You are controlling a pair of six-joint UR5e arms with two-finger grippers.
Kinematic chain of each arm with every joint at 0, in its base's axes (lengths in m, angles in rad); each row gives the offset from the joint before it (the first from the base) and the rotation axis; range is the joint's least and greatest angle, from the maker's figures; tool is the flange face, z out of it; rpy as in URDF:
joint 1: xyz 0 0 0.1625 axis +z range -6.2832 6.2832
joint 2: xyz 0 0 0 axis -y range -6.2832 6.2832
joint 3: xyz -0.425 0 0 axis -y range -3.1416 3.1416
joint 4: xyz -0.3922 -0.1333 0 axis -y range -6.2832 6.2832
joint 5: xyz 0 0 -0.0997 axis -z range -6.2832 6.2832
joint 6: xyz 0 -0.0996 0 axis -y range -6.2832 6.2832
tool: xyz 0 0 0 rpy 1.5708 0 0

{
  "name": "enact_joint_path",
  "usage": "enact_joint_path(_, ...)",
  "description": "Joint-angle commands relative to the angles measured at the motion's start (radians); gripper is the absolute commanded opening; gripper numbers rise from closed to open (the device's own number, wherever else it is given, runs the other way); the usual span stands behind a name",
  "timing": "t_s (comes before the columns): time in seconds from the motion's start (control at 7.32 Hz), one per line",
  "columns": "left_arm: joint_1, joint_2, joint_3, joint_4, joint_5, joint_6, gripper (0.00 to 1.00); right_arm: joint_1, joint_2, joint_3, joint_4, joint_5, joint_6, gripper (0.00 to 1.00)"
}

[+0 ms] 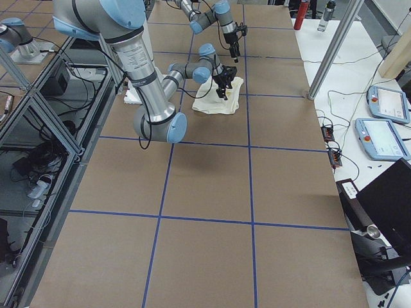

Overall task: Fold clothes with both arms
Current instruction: 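Lay the folded edge down and open both grippers over the shirt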

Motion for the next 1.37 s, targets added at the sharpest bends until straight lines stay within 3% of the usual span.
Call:
enact_joint_path(0.0, 0.000, 0.000, 0.000, 0.000, 0.001, -0.005, 1.00, -0.002, -0.006, -0.002, -0.004, -0.001, 0.012, 0.82)
enact_joint_path(0.14, 0.002, 0.000, 0.000, 0.000, 0.001, -0.023, 1.00, -0.011, -0.008, -0.003, -0.005, -0.001, 0.023, 0.78)
enact_joint_path(0.27, 0.002, 0.000, 0.000, 0.000, 0.001, -0.023, 1.00, -0.014, -0.011, -0.003, -0.006, -0.001, 0.042, 0.56)
enact_joint_path(0.41, 0.002, 0.000, 0.000, 0.000, 0.001, -0.026, 1.00, -0.014, -0.008, -0.002, -0.006, -0.001, 0.058, 0.10)
enact_joint_path(0.55, 0.002, 0.000, 0.000, 0.000, 0.001, -0.026, 1.00, -0.014, -0.006, 0.001, -0.006, -0.001, 0.059, 0.00)
enact_joint_path(1.23, 0.005, -0.001, 0.000, -0.002, 0.001, -0.028, 1.00, 0.090, -0.003, -0.051, -0.010, 0.005, 0.048, 0.00)
